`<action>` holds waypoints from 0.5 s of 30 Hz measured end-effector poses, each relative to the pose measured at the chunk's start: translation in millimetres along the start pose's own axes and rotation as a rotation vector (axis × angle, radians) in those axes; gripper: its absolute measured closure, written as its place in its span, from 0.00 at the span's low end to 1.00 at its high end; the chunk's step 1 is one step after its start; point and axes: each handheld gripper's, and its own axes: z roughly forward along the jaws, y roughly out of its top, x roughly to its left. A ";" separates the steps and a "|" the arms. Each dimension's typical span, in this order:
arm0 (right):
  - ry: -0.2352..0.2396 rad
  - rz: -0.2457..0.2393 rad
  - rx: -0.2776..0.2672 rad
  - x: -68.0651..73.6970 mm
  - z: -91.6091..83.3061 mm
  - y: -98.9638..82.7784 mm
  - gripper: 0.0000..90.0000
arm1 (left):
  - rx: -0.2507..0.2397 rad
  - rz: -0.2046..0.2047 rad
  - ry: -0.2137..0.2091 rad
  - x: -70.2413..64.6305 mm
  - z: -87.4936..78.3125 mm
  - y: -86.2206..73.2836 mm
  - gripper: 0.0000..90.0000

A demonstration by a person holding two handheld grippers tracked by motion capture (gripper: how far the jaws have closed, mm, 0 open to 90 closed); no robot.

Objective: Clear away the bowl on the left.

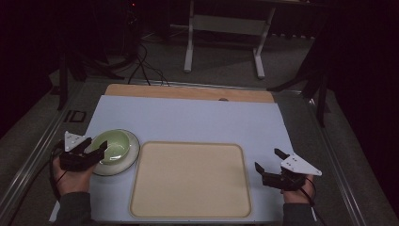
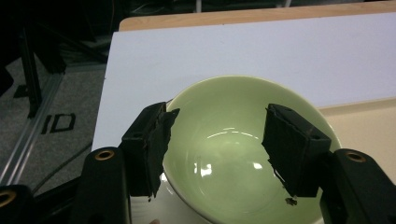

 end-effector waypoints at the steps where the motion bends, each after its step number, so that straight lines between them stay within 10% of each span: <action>1: 0.000 -0.002 0.000 0.3 0.3 0.1 0.14 | 0.000 -0.004 0.002 0.4 0.5 -0.2 0.47; 15: -0.014 -0.001 -0.006 -2.0 -1.3 0.2 0.14 | 0.055 -0.019 0.045 7.4 15.5 -1.6 0.50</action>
